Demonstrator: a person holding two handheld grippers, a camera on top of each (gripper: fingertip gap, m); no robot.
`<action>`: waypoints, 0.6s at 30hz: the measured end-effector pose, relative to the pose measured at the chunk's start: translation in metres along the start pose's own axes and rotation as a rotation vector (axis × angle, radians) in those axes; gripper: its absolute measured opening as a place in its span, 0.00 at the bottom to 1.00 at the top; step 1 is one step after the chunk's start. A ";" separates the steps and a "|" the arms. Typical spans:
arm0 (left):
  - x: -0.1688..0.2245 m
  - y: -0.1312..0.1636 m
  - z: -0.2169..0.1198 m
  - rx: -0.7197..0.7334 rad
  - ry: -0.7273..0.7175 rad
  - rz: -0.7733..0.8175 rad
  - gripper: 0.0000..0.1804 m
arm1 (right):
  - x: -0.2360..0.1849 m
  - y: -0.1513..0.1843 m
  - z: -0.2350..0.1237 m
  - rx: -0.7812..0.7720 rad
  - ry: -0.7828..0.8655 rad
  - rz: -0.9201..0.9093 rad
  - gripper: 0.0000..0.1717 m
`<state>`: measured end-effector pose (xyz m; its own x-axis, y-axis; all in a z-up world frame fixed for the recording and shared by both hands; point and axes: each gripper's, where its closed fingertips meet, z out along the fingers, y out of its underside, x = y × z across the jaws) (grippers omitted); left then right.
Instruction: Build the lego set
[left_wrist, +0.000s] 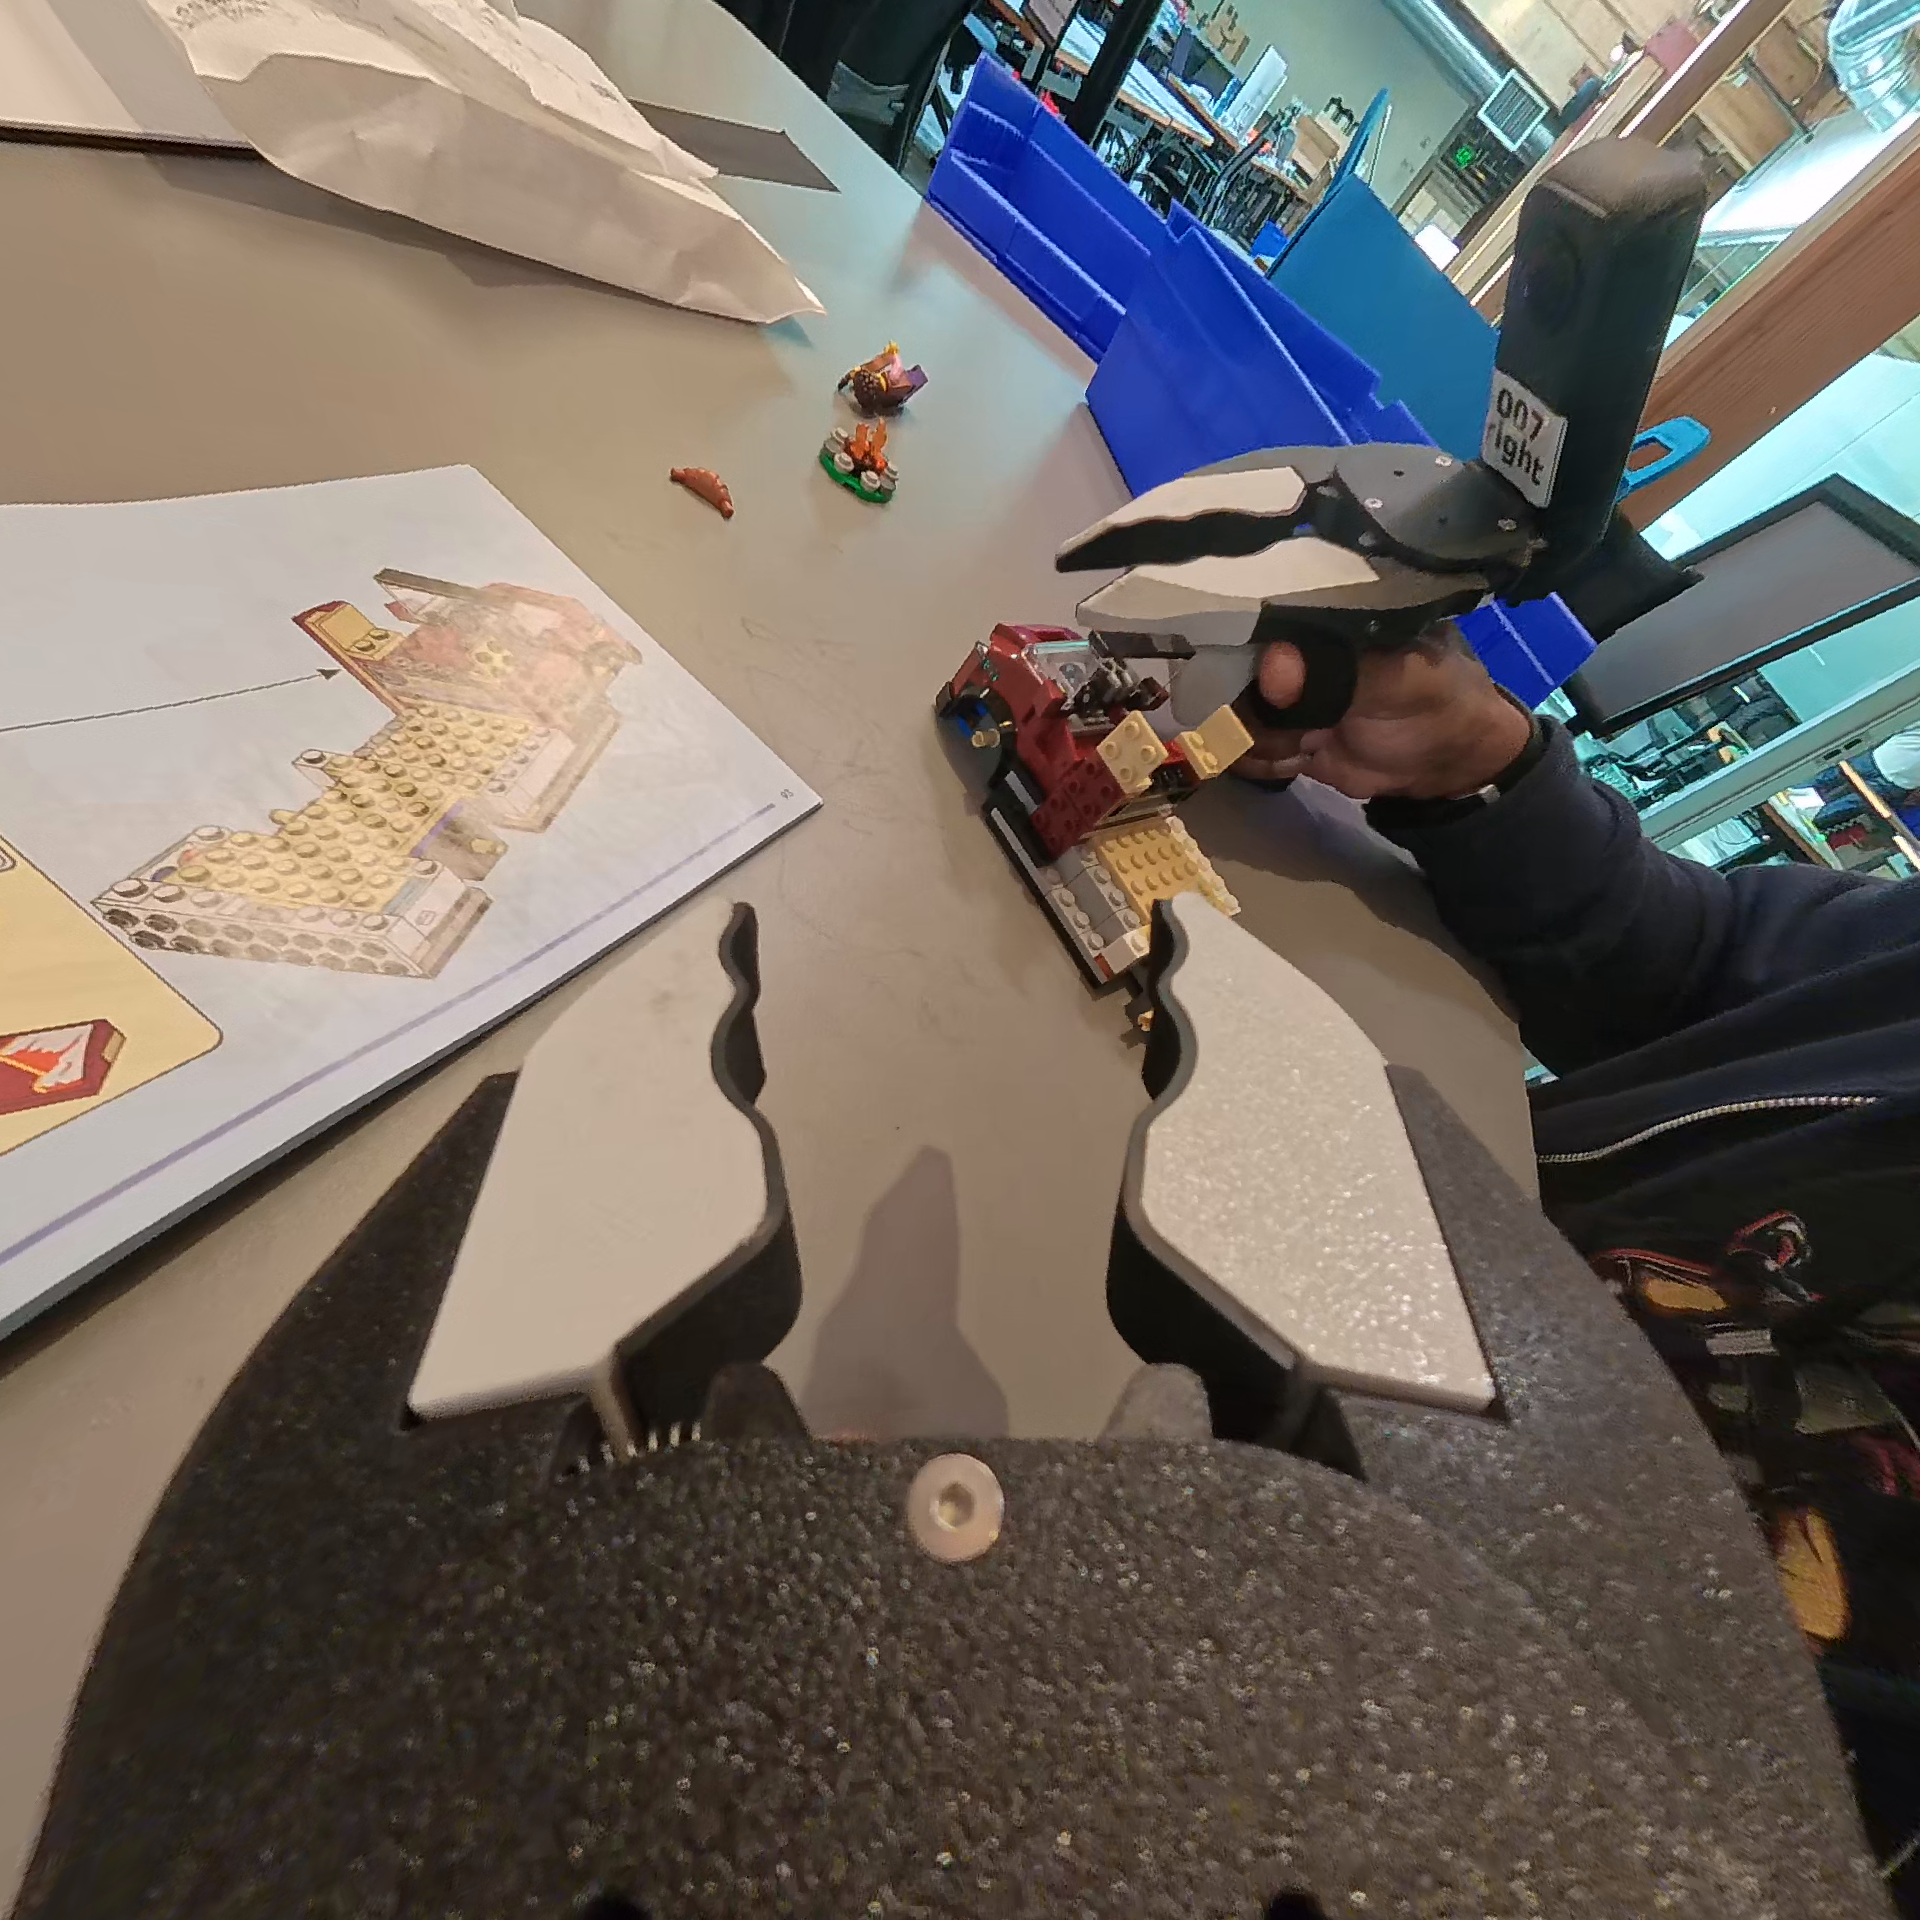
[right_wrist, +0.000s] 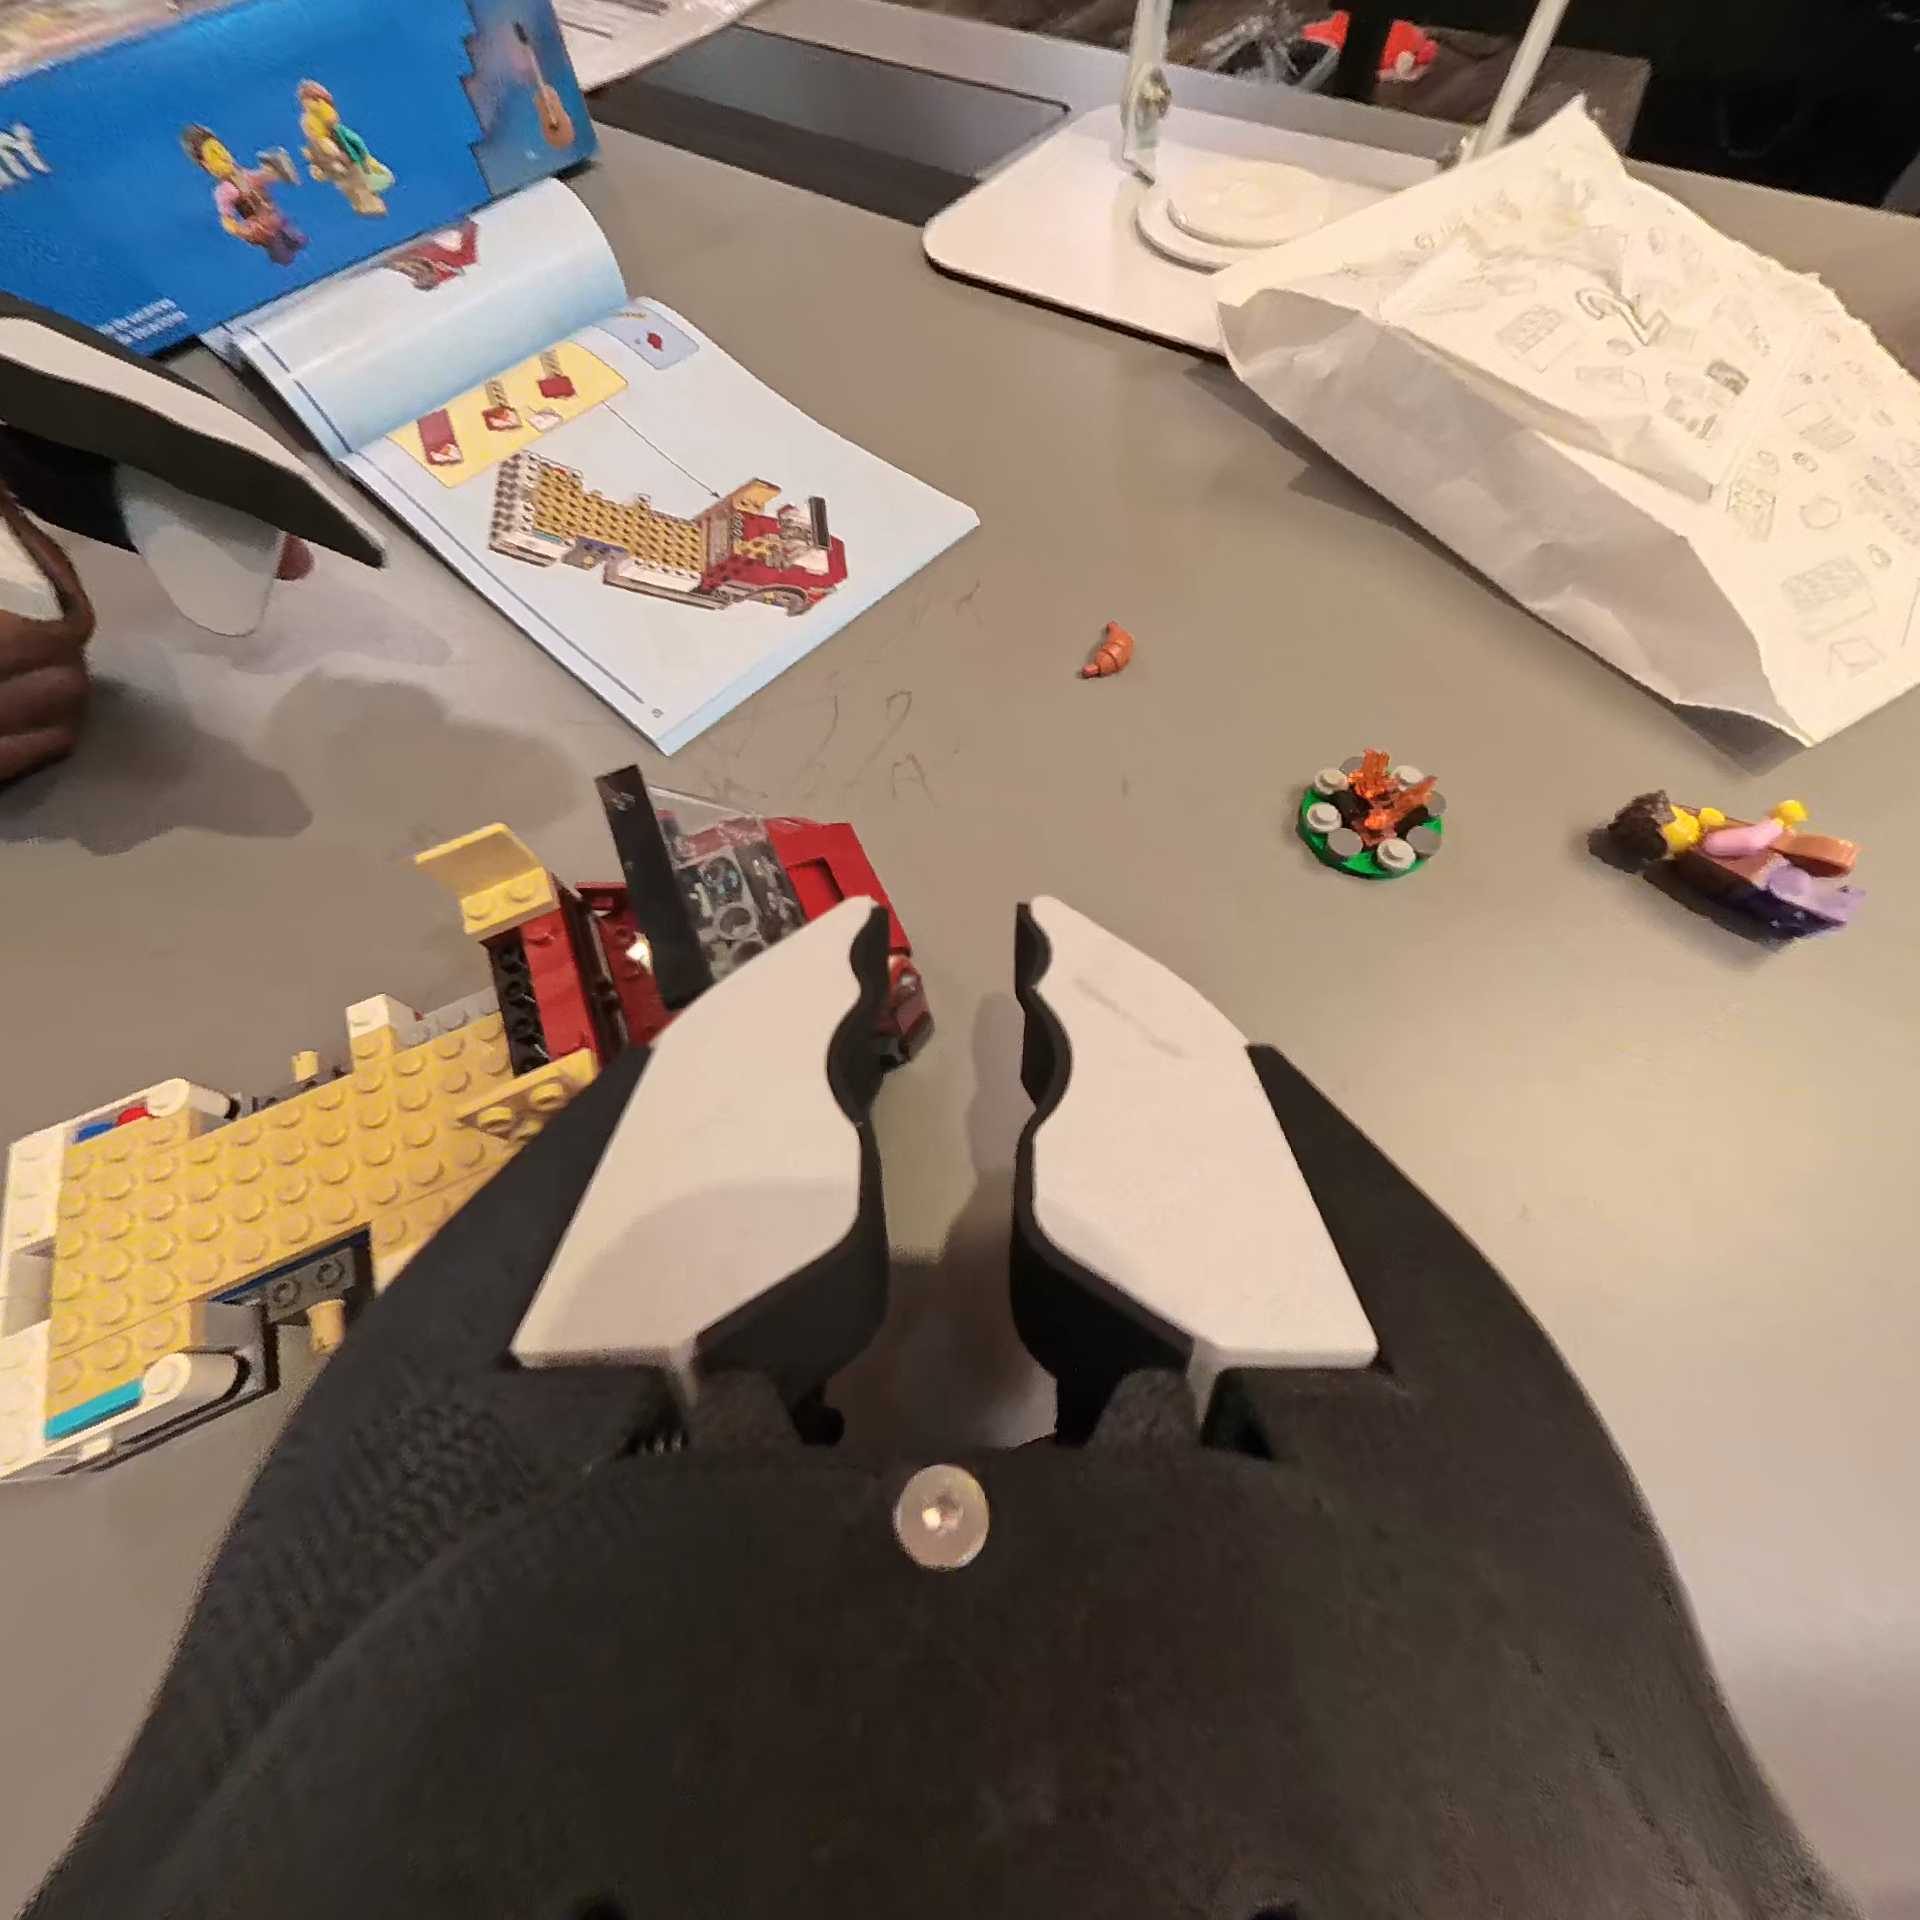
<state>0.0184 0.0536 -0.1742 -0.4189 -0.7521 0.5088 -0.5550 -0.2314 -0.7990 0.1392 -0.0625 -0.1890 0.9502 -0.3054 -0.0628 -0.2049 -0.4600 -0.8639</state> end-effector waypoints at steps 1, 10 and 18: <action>0.000 0.000 0.000 -0.004 -0.004 0.000 0.40 | 0.002 0.002 0.000 -0.013 0.015 0.003 0.13; -0.006 0.000 0.003 -0.009 -0.052 -0.002 0.40 | -0.004 -0.005 -0.016 0.030 0.054 -0.049 0.13; -0.009 -0.005 -0.002 0.037 -0.047 -0.037 0.40 | 0.015 -0.034 -0.120 0.057 0.245 -0.235 0.11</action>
<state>0.0236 0.0627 -0.1743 -0.3642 -0.7706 0.5231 -0.5421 -0.2814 -0.7918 0.1321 -0.1517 -0.1007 0.8836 -0.3913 0.2571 0.0327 -0.4962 -0.8676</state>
